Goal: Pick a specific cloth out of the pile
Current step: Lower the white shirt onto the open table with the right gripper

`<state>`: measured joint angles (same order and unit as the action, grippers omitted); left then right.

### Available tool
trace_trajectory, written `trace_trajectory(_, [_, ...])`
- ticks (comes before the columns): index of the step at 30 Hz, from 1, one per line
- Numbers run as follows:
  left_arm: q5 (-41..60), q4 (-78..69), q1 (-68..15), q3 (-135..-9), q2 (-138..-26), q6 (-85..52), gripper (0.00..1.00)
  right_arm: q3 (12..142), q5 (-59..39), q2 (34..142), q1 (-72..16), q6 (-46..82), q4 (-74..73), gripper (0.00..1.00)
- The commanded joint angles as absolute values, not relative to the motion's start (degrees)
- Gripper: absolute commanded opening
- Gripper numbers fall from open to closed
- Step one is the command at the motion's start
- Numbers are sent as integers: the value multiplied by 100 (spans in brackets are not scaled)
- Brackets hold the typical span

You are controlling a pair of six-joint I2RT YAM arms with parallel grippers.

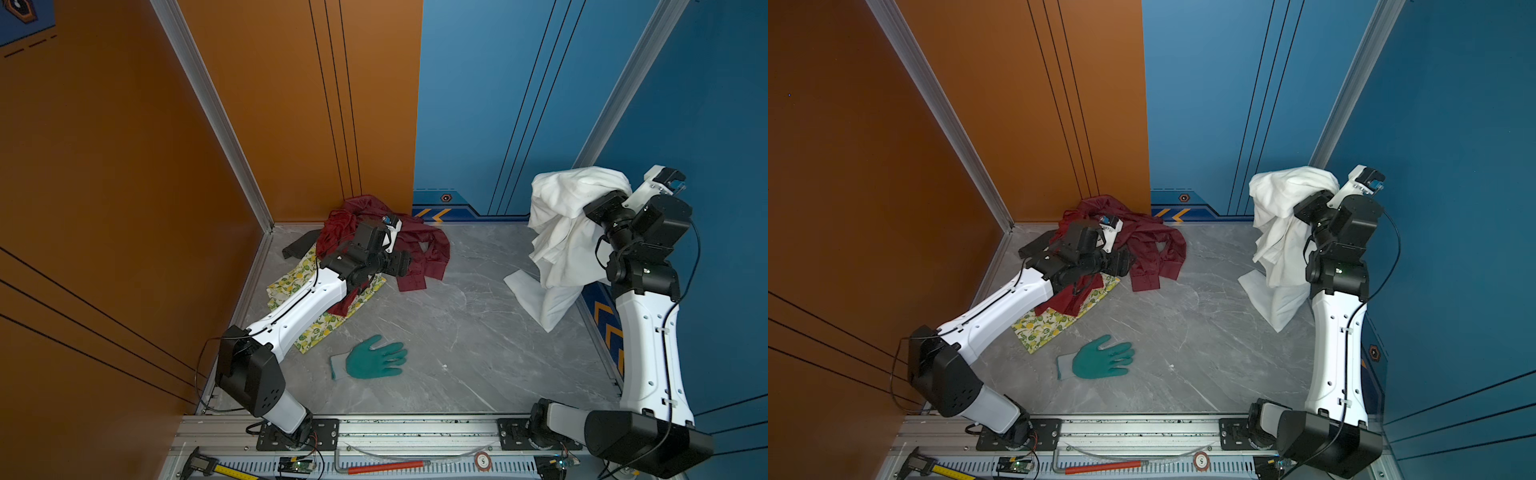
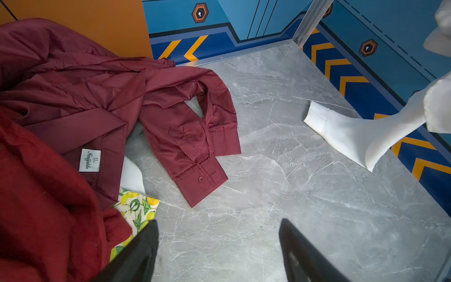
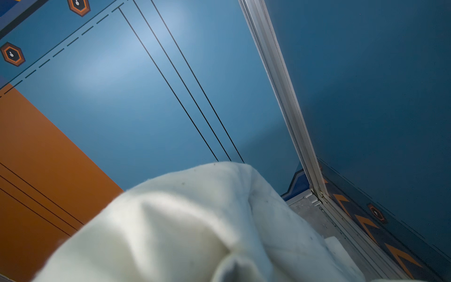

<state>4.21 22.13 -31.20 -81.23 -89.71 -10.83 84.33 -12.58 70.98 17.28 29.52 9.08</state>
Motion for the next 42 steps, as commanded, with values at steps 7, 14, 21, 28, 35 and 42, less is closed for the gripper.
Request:
trace_trajectory(7, [419,2305,-3083,-7859,-8812,-870,78,8146,-1284,7194,1536,3024,1017,0])
trace_trajectory(14, [470,2172,-2968,-7714,-8741,-976,78,7479,-657,7045,1462,2962,1396,0])
trace_trajectory(21, [475,2097,-2900,-7630,-8674,-1027,78,6436,-8,6887,1484,3252,1369,0])
trace_trajectory(28, [463,2036,-2881,-7561,-8626,-1081,78,5415,382,6992,1469,3531,1070,0])
trace_trajectory(35, [357,1919,-2860,-7432,-8487,-1096,78,5093,356,7553,1437,3488,1037,0])
trace_trajectory(42, [345,1855,-2771,-7392,-8412,-1142,78,5310,364,8375,1266,3099,1239,0])
